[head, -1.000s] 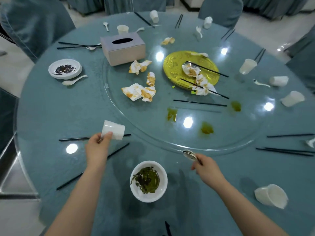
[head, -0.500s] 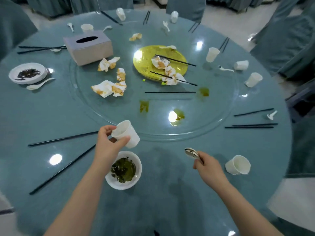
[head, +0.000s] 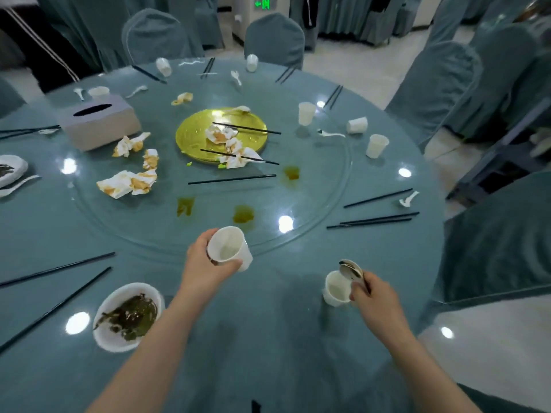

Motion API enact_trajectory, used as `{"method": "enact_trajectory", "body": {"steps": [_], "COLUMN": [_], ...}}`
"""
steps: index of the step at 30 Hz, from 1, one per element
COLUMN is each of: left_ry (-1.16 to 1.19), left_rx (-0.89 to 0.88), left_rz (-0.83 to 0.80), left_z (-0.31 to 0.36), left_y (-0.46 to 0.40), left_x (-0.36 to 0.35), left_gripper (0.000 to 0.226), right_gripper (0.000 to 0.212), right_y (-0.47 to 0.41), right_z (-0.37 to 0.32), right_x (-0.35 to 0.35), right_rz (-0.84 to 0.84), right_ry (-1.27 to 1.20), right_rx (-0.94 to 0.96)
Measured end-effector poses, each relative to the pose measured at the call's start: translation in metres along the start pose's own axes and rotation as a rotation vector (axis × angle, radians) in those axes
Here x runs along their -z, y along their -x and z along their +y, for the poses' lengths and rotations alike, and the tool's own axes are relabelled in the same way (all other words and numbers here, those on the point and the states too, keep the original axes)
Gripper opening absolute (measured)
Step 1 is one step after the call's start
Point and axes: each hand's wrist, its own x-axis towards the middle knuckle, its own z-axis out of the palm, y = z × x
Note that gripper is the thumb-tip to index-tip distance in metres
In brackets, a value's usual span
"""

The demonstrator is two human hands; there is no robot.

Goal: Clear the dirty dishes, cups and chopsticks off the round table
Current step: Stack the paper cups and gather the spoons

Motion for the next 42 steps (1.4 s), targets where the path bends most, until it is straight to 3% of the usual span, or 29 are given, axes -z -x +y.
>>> {"method": "enact_trajectory", "body": {"steps": [9, 20, 29, 42], "left_ry": [-0.030, -0.330, -0.306, 0.020], "left_rx": [-0.100, -0.089, 0.012, -0.106], "left_rz": [-0.270, -0.350, -0.318, -0.366], "left_z": [0.011, -0.004, -0.024, 0.009], "left_y": [0.037, 0.037, 0.066, 0.168], "left_x": [-0.136, -0.213, -0.209, -0.147], "left_gripper": [0.061, 0.055, 0.061, 0.054], "right_gripper": [0.020, 0.017, 0.012, 0.010], "right_y": [-0.004, 0.002, 0.013, 0.099], "right_z": [0.084, 0.134, 0.141, 0.103], "right_x": [0.057, 0.080, 0.086, 0.084], "right_rz": [0.052, 0.033, -0.024, -0.021], "right_ry": [-0.022, -0.093, -0.064, -0.095], "right_rx": [-0.121, -0.159, -0.146, -0.021]}}
